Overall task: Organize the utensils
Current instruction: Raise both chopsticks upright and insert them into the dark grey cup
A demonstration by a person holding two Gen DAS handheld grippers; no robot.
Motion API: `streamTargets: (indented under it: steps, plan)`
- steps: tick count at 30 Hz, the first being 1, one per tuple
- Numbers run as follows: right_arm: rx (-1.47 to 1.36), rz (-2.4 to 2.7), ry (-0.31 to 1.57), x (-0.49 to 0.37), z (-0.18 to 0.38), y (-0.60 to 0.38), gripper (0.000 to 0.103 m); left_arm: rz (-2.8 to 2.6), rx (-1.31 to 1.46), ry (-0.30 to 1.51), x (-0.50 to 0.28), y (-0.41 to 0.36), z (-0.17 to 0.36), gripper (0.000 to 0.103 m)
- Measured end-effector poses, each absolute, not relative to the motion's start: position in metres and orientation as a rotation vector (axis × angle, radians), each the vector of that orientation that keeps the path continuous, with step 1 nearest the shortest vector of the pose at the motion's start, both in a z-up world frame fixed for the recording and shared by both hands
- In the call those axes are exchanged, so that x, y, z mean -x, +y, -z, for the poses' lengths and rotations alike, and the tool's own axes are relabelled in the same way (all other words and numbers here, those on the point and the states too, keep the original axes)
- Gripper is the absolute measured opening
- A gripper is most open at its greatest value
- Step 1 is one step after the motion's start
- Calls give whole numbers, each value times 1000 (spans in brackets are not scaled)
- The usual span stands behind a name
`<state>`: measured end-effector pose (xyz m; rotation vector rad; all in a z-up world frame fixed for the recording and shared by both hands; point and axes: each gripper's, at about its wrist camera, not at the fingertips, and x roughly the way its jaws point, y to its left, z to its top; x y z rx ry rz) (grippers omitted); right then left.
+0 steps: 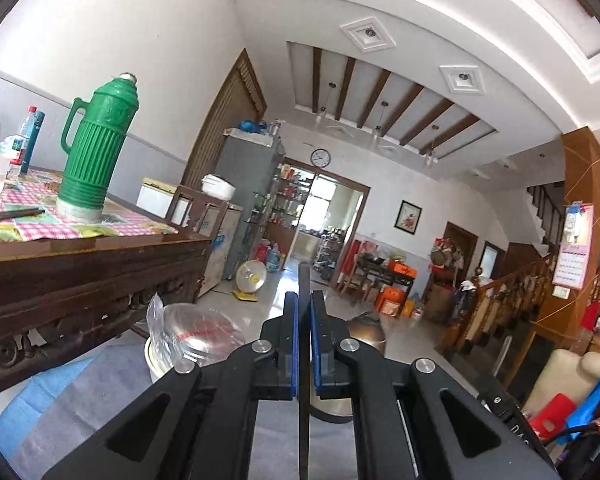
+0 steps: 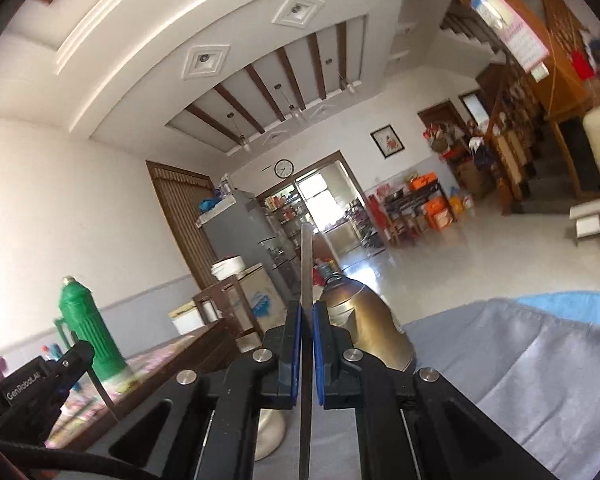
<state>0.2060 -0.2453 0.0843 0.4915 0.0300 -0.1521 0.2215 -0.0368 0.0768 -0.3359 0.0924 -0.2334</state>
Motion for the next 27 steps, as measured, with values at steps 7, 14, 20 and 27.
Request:
streamTargets:
  steps: [7, 14, 20, 27]
  plan:
    - [-376, 145, 93, -223, -68, -221, 6, 236, 306, 199, -237, -44, -36, 6]
    - [-397, 53, 200, -206, -52, -234, 7, 303, 231, 278, -216, -41, -25, 6]
    - [-482, -40, 297, -181, -45, -248, 14, 356, 130, 334, -180, -37, -28, 18]
    - [-573, -109, 330, -136, -43, -262, 67, 310, 70, 418, -135, -19, -26, 62]
